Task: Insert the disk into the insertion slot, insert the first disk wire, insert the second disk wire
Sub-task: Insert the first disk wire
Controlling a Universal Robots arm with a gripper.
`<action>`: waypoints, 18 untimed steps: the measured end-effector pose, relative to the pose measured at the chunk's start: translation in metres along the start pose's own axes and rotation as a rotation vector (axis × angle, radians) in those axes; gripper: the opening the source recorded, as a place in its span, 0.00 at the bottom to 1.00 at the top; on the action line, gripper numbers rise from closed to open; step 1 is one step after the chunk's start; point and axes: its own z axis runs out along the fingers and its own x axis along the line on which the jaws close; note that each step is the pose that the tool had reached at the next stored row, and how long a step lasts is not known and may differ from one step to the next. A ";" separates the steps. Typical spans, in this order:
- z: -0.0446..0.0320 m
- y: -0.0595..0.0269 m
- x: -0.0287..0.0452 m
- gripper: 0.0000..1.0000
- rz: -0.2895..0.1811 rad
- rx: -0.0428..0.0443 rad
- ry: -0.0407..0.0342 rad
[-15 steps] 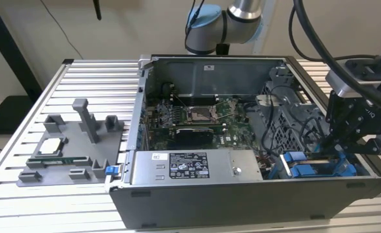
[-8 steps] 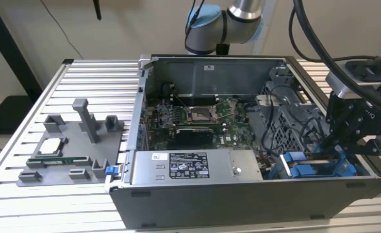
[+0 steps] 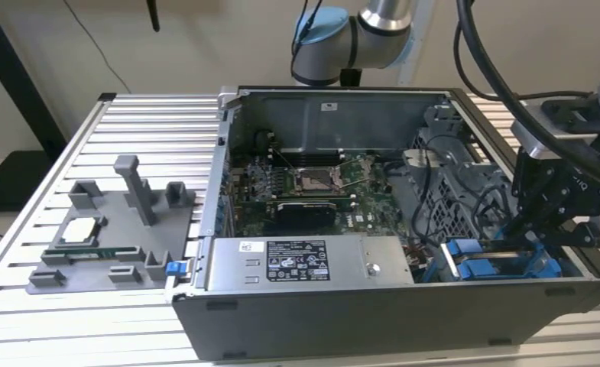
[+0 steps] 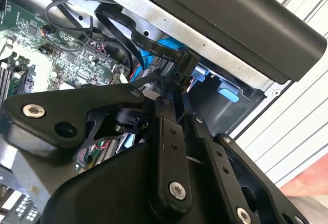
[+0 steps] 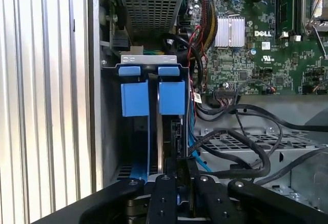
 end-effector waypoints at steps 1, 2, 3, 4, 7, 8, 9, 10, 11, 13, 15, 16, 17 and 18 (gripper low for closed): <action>-0.0016 0.0001 -0.0001 0.00 0.000 -0.0018 -0.0022; -0.0043 0.0002 -0.0002 0.00 0.000 -0.0030 -0.0030; -0.0082 0.0005 -0.0005 1.00 0.000 -0.0039 -0.0015; -0.0115 0.0006 -0.0008 1.00 0.000 -0.0042 -0.0020; -0.0186 0.0008 -0.0013 1.00 0.000 -0.0048 -0.0025; -0.0184 0.0008 -0.0013 1.00 0.000 -0.0048 -0.0028; -0.0185 0.0008 -0.0013 1.00 0.000 -0.0049 -0.0026; -0.0185 0.0008 -0.0013 1.00 0.000 -0.0050 -0.0027; -0.0185 0.0008 -0.0013 1.00 0.000 -0.0051 -0.0027; -0.0185 0.0008 -0.0013 1.00 0.000 -0.0051 -0.0026; -0.0186 0.0008 -0.0013 1.00 0.000 -0.0051 -0.0024; -0.0186 0.0008 -0.0014 1.00 0.000 -0.0050 -0.0025; -0.0186 0.0007 -0.0014 1.00 0.000 -0.0040 -0.0026; -0.0185 0.0007 -0.0015 1.00 0.000 -0.0025 -0.0035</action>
